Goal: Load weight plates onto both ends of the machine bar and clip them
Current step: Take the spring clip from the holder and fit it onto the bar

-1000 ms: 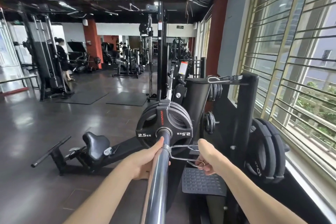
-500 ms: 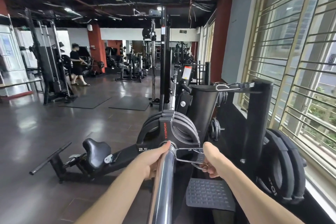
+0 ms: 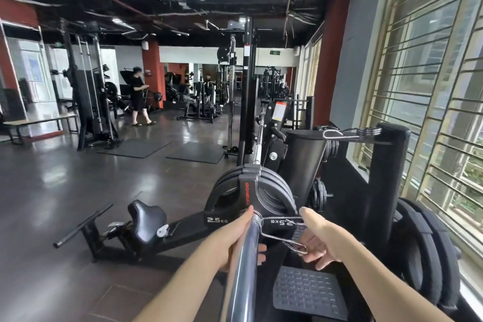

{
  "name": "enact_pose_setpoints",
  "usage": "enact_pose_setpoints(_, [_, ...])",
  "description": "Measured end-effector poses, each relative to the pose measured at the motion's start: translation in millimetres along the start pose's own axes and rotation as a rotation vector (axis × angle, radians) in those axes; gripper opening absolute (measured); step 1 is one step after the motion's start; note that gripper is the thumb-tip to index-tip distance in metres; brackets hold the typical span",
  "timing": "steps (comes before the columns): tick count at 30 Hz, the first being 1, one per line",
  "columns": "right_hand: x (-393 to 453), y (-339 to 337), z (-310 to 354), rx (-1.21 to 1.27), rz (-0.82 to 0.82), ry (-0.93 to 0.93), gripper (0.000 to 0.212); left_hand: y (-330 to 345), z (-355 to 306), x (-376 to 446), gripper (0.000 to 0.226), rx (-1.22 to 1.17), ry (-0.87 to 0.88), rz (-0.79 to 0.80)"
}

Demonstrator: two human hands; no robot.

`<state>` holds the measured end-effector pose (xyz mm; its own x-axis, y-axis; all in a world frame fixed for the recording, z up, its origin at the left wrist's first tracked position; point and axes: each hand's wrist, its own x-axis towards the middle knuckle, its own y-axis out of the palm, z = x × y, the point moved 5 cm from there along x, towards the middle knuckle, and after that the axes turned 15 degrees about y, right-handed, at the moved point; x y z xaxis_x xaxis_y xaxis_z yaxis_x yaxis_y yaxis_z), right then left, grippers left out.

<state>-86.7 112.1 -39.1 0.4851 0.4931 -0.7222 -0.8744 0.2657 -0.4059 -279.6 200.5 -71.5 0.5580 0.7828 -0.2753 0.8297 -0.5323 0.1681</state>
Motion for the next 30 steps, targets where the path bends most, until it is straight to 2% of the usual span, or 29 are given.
enact_pose_setpoints(3, [2,3,1,0.009,0.048,0.035,0.082,-3,-3,2,0.072,-0.074,-0.016,0.024])
enact_pose_setpoints(7, [13,4,6,0.113,0.025,-0.004,0.051,-5,-5,12,0.055,-0.094,-0.034,0.072])
enact_pose_setpoints(11, [25,9,6,0.160,-0.053,0.033,0.033,-7,-8,16,0.048,-0.075,-0.065,0.117])
enact_pose_setpoints(15, [21,12,0,0.290,-0.118,0.052,0.024,-2,-12,7,0.045,-0.047,-0.064,0.125])
enact_pose_setpoints(20, [21,14,-5,0.381,-0.122,0.066,0.025,1,-9,2,0.046,0.010,0.009,0.044])
enact_pose_setpoints(23, [18,14,0,0.297,-0.083,0.071,0.033,0,-11,4,0.047,0.012,0.001,0.075])
enact_pose_setpoints(25, [14,14,0,0.228,-0.074,0.049,0.047,1,-13,2,0.049,0.016,0.007,0.072])
enact_pose_setpoints(28, [6,9,-2,0.165,-0.125,-0.033,0.055,1,-15,-4,0.065,0.059,0.021,0.065])
enact_pose_setpoints(29, [1,6,1,0.136,-0.160,-0.094,0.053,-3,-19,-6,0.074,0.172,0.055,0.035])
enact_pose_setpoints(30, [-2,-1,5,0.084,-0.230,-0.176,0.056,-8,-26,-7,0.080,0.416,0.109,-0.009])
